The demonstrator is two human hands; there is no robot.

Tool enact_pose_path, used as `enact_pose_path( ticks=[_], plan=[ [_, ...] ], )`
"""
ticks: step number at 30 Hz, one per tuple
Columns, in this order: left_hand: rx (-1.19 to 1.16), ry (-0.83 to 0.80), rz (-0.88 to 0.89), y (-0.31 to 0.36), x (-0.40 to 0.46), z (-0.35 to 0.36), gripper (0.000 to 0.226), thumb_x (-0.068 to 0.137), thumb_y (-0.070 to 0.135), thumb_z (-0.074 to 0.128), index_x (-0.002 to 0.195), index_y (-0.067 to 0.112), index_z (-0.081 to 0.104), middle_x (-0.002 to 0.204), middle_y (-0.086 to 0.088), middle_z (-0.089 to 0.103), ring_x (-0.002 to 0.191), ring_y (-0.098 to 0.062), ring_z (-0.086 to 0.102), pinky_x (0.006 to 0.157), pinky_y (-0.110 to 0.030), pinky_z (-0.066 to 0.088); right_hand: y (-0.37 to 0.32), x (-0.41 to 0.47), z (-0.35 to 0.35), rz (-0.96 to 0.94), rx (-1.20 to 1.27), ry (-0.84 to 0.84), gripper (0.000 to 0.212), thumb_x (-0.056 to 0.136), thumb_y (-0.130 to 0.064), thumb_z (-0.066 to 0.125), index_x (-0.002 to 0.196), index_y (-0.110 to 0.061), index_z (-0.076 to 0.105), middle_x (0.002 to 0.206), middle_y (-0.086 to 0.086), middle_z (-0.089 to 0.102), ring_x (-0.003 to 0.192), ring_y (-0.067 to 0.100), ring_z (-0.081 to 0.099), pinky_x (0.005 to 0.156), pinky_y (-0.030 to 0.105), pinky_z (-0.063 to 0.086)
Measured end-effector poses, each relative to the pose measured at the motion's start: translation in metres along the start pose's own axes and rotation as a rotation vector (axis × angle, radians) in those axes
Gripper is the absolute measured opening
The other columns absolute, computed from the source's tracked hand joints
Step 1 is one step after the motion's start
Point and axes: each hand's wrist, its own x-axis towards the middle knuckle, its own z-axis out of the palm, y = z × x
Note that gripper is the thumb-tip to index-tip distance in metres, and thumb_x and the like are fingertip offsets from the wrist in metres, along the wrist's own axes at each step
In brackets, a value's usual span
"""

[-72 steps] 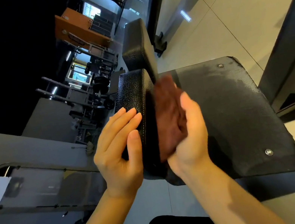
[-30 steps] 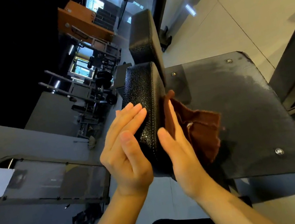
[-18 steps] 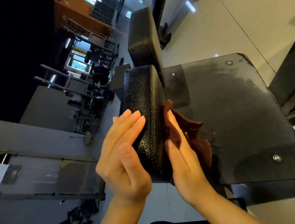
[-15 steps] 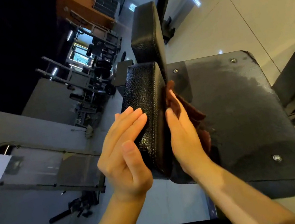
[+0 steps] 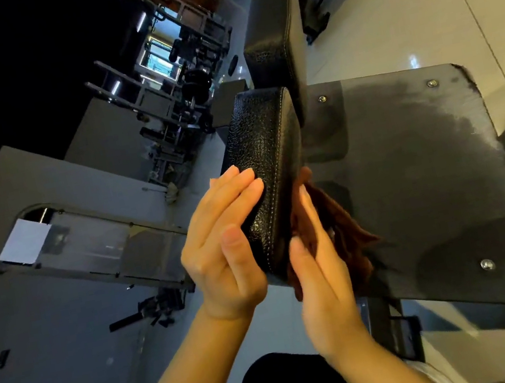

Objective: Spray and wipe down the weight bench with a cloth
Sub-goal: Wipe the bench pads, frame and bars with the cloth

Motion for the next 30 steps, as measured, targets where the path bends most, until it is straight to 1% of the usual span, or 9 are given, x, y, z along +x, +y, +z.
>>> enact_pose_path(
  ticks=[2, 8, 11, 14, 17, 21, 23, 26, 30],
  plan=[
    [0.006, 0.002, -0.007, 0.002, 0.000, 0.000, 0.056, 0.106, 0.031, 0.020, 0.106, -0.003, 0.064, 0.114, -0.016, 0.064, 0.115, -0.031, 0.061, 0.100, -0.051, 0.045, -0.002, 0.032, -0.003, 0.003, -0.003, 0.027, 0.057, 0.095, -0.027, 0.040, 0.150, -0.031, 0.026, 0.155, -0.013, 0.032, 0.142, 0.001, 0.028, 0.120, 0.039, 0.024],
    [0.010, -0.020, -0.004, 0.002, 0.002, -0.001, 0.055, 0.106, 0.031, 0.020, 0.107, -0.002, 0.063, 0.116, -0.015, 0.062, 0.116, -0.031, 0.060, 0.102, -0.048, 0.044, 0.008, 0.132, -0.024, 0.129, -0.086, 0.113, 0.066, 0.086, -0.047, 0.038, 0.150, -0.032, 0.033, 0.151, -0.005, 0.041, 0.140, 0.012, 0.035, 0.119, 0.044, 0.024],
    [0.008, -0.017, 0.007, 0.000, 0.002, -0.002, 0.055, 0.106, 0.030, 0.021, 0.107, -0.004, 0.063, 0.116, -0.017, 0.063, 0.116, -0.031, 0.060, 0.102, -0.049, 0.044, 0.022, 0.097, -0.022, 0.199, -0.022, 0.117, 0.062, 0.087, -0.054, 0.042, 0.147, -0.038, 0.037, 0.147, -0.007, 0.047, 0.137, 0.012, 0.040, 0.117, 0.046, 0.028],
    [0.004, -0.016, 0.009, 0.002, 0.002, -0.002, 0.053, 0.106, 0.030, 0.022, 0.106, -0.004, 0.063, 0.115, -0.018, 0.063, 0.115, -0.031, 0.060, 0.100, -0.051, 0.046, 0.022, 0.040, -0.016, 0.247, 0.124, 0.066, 0.055, 0.091, -0.044, 0.045, 0.146, -0.036, 0.040, 0.143, -0.012, 0.050, 0.133, 0.007, 0.045, 0.115, 0.044, 0.033],
    [0.008, -0.021, 0.034, 0.001, 0.004, -0.002, 0.052, 0.106, 0.029, 0.022, 0.107, -0.002, 0.063, 0.115, -0.015, 0.063, 0.116, -0.028, 0.060, 0.101, -0.048, 0.046, 0.007, 0.006, -0.012, 0.246, 0.177, 0.019, 0.059, 0.090, -0.046, 0.047, 0.147, -0.034, 0.038, 0.144, -0.014, 0.049, 0.135, 0.007, 0.042, 0.116, 0.042, 0.031],
    [0.040, -0.076, 0.046, 0.001, 0.005, -0.006, 0.045, 0.104, 0.032, 0.030, 0.110, 0.002, 0.064, 0.116, -0.013, 0.064, 0.117, -0.028, 0.059, 0.100, -0.048, 0.047, -0.025, 0.006, -0.020, 0.261, 0.266, 0.020, 0.037, 0.093, -0.034, 0.051, 0.130, -0.030, 0.055, 0.128, -0.018, 0.062, 0.125, 0.002, 0.053, 0.102, 0.021, 0.042],
    [0.071, -0.136, 0.053, 0.000, 0.007, -0.010, 0.044, 0.102, 0.036, 0.036, 0.112, 0.003, 0.064, 0.119, -0.012, 0.063, 0.119, -0.028, 0.058, 0.100, -0.049, 0.046, -0.042, 0.014, -0.030, 0.291, 0.262, 0.046, 0.028, 0.097, -0.027, 0.046, 0.118, -0.027, 0.063, 0.119, -0.012, 0.068, 0.118, 0.006, 0.060, 0.099, 0.022, 0.046],
    [0.185, -0.281, 0.139, 0.002, 0.015, -0.020, 0.047, 0.101, 0.045, 0.039, 0.123, 0.008, 0.059, 0.126, -0.005, 0.058, 0.123, -0.024, 0.054, 0.108, -0.054, 0.038, -0.067, 0.024, -0.044, 0.338, 0.186, 0.090, 0.029, 0.099, -0.022, 0.043, 0.102, -0.025, 0.072, 0.103, -0.006, 0.074, 0.101, 0.011, 0.068, 0.102, 0.034, 0.048],
    [0.391, -0.400, 0.356, 0.031, 0.026, -0.018, 0.048, 0.093, 0.043, 0.057, 0.134, 0.020, 0.046, 0.136, -0.004, 0.054, 0.132, -0.019, 0.045, 0.119, -0.051, 0.016, -0.096, 0.019, -0.054, 0.311, 0.204, -0.138, 0.035, 0.085, -0.035, 0.049, 0.102, -0.019, 0.075, 0.108, 0.002, 0.073, 0.105, 0.016, 0.068, 0.100, 0.038, 0.048]
  ],
)
